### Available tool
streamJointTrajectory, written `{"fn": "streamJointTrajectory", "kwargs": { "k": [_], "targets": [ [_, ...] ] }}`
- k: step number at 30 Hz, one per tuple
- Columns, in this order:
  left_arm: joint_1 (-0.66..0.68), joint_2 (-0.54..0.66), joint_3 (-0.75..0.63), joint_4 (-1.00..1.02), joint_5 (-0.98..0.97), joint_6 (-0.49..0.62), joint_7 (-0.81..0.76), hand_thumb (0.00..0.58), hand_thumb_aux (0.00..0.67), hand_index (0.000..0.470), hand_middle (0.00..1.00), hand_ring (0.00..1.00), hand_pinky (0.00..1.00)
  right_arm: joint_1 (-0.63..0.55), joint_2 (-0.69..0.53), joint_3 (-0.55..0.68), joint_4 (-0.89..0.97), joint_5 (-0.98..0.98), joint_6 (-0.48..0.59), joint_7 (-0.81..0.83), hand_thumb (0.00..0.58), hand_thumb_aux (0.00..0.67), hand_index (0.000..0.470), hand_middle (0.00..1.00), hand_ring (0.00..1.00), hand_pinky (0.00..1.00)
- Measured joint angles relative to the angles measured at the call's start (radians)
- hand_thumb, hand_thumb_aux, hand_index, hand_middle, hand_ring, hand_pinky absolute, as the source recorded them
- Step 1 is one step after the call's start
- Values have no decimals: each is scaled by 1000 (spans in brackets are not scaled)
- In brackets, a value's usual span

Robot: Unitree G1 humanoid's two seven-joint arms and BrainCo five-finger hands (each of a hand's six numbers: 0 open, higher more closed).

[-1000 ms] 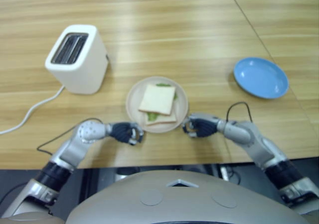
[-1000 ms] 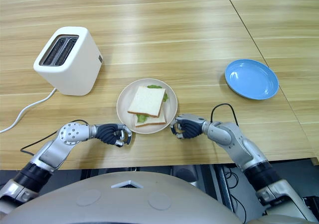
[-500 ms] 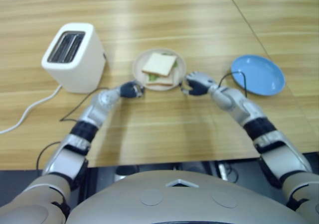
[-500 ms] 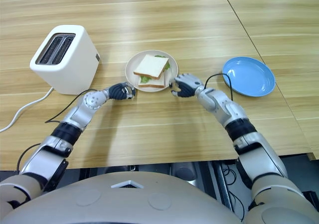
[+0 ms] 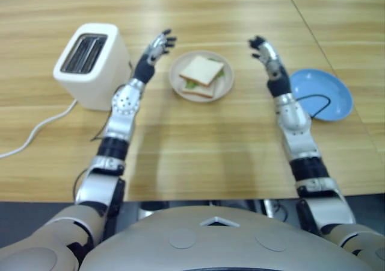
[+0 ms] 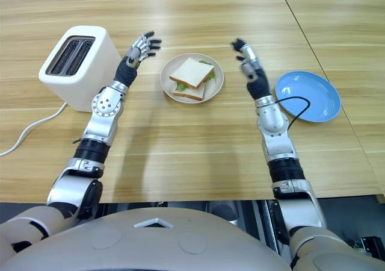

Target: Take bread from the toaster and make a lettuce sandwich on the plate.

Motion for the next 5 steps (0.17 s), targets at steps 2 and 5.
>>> {"fn": "streamJointTrajectory", "kwargs": {
  "k": [2,5],
  "targets": [
    [-5,-16,26,28,-30,-18,4,0,0,0,0,0,0,0,31,-55,-11,93,24,31,0,0,0,0,0,0],
    [-11,-40,60,85,-53,-25,25,0,0,0,0,0,0,-1,70,-108,-10,160,52,57,0,0,0,0,0,0]
  ]
}}
